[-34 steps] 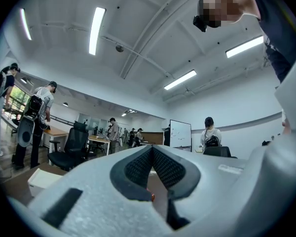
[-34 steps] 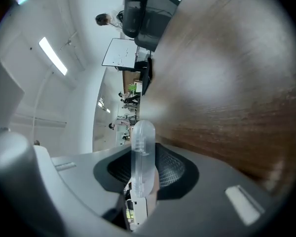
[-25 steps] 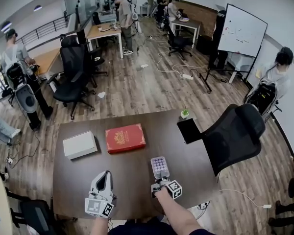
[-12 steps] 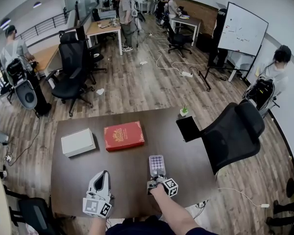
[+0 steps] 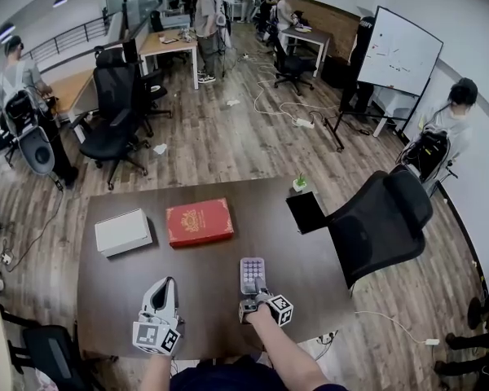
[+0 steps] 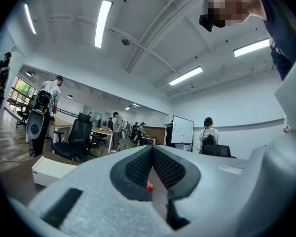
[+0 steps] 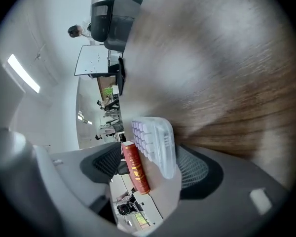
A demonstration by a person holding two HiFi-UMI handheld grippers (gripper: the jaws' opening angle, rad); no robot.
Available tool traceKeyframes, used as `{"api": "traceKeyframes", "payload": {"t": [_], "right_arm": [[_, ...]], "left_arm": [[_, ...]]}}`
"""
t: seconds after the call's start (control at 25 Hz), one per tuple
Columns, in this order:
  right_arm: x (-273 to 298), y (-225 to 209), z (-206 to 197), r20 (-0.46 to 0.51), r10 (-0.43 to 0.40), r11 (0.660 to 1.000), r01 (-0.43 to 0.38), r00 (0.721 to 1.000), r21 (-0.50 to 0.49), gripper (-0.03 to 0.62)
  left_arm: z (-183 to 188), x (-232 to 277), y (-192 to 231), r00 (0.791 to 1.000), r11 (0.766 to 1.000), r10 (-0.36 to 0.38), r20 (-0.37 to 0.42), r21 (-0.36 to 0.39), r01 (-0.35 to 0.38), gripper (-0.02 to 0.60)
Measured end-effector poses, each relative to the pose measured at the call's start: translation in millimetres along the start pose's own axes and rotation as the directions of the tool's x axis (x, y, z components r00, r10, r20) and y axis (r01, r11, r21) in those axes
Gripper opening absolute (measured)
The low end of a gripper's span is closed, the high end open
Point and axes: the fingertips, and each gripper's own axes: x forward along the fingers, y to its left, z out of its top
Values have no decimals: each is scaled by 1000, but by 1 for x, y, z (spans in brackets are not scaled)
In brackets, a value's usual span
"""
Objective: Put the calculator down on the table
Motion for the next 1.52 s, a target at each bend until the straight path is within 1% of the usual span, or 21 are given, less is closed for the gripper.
{"api": "traceKeyframes", "payload": {"t": [0.12,0.24,0.4,0.52,0.6,0.68,0.84,0.96,1.08,1.16,1.24,1.32,1.4,1.44,1.48,1.52], "right_arm": [[-8,-3,2,1,-12,1000,12,1000,2,356],[-16,3,2,-9,14,1000,-14,1000,-1,356],[-34,40,-5,-41,106,994,-106,993,3,357],[-47,83,-6,-57,214,977,-215,975,-13,356],[-59,119,-5,-68,301,952,-304,951,-28,356],[-75,157,-8,-85,386,918,-392,918,-58,354],[-109,224,-13,-116,531,831,-543,839,-123,354],[-139,267,-11,-120,614,765,-625,780,-155,350],[-165,289,-13,-122,663,715,-673,739,-191,342],[-177,291,-9,-120,675,699,-683,728,-210,342],[-183,291,-3,-116,679,696,-686,725,-213,342],[-185,290,0,-113,676,696,-682,728,-225,339],[-188,290,1,-123,667,686,-671,735,-282,337],[-190,291,1,-136,662,671,-664,737,-331,337],[-193,293,-1,-154,656,648,-656,739,-388,336],[-195,297,-5,-175,645,617,-642,744,-455,334]], "left_arm": [[-2,1,-1,1000,1000,-1,0,-8,1,-5],[-4,4,-2,1000,1000,-7,0,-10,7,-5],[-4,9,-3,1000,1000,-16,6,-16,16,-5],[1,13,-3,1000,1000,-21,17,-23,21,-5],[3,16,-6,999,999,-38,19,-23,38,-5],[3,18,-10,998,998,-54,15,-15,54,-5],[4,21,-14,997,997,-71,22,-26,72,-5],[3,25,-19,996,996,-84,26,-28,84,-5],[1,25,-17,996,996,-84,14,-22,84,-5],[0,24,-18,996,996,-89,13,-29,90,-5],[1,25,-22,995,994,-99,18,-34,99,-5],[2,26,-23,994,994,-103,20,-33,104,-5],[0,26,-25,994,994,-104,13,-33,104,-5],[-2,27,-26,994,994,-106,9,-36,106,-5],[-3,27,-28,994,993,-109,6,-38,110,-5],[-3,27,-29,993,993,-115,5,-37,115,-5]]}}
